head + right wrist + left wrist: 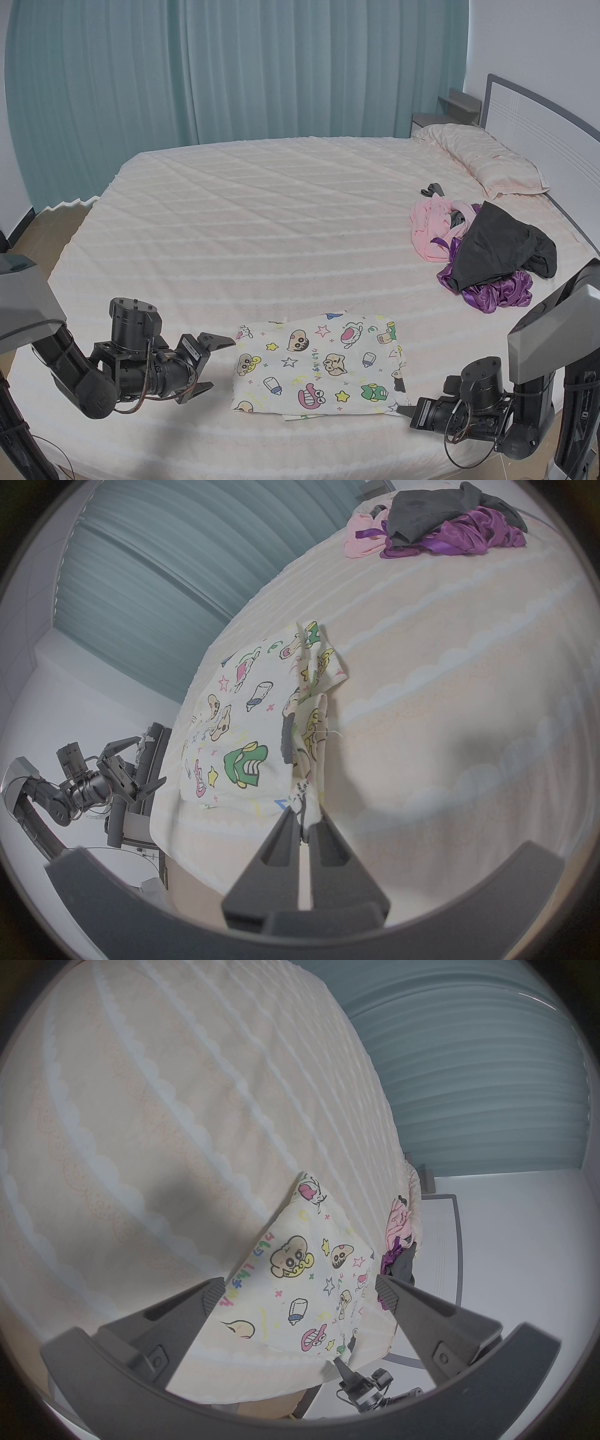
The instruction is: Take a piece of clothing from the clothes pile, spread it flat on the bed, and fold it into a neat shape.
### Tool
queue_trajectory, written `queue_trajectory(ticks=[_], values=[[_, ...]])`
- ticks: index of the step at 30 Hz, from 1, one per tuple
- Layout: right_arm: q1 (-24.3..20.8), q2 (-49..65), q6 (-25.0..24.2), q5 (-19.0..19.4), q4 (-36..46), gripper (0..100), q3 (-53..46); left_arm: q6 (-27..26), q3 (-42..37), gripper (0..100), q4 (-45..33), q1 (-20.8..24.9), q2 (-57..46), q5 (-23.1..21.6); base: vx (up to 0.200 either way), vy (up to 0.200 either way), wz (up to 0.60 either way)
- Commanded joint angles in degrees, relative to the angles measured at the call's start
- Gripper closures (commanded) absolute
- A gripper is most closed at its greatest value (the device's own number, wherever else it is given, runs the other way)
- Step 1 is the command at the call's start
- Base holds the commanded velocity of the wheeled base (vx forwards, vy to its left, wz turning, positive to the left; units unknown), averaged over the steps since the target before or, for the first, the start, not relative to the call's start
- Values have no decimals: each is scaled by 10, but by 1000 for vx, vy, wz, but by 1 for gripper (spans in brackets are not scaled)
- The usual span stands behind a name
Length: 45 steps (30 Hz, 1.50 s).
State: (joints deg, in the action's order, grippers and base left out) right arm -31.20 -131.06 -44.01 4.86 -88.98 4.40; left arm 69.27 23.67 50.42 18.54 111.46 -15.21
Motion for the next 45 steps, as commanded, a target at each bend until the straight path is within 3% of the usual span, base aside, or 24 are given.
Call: queue_trajectory(ticks=[1, 10, 11, 20, 24, 33, 45], values=[[1, 20, 0, 0, -3, 100, -11, 0, 0, 0, 0, 0, 5, 0, 0, 0, 0], [6, 21, 4, 0, -3, 100, -26, 1, -1, 0, 2, 0, 6, 0, 0, 0, 0], [6, 21, 5, 0, -3, 0, -26, 1, -1, 0, 2, 0, 6, 0, 0, 0, 0], [33, 89, 9, 1, -2, 0, -17, 2, -1, 0, 2, 0, 5, 0, 0, 0, 0], [63, 90, 13, 1, 15, 0, 59, 2, -1, 0, 1, 0, 6, 0, 0, 0, 0], [101, 70, 21, 6, 260, 0, 323, 2, -1, 0, 2, 0, 6, 0, 0, 0, 0], [95, -53, 22, 6, 358, 0, 511, 3, -3, 0, 1, 1, 4, 0, 0, 0, 0]])
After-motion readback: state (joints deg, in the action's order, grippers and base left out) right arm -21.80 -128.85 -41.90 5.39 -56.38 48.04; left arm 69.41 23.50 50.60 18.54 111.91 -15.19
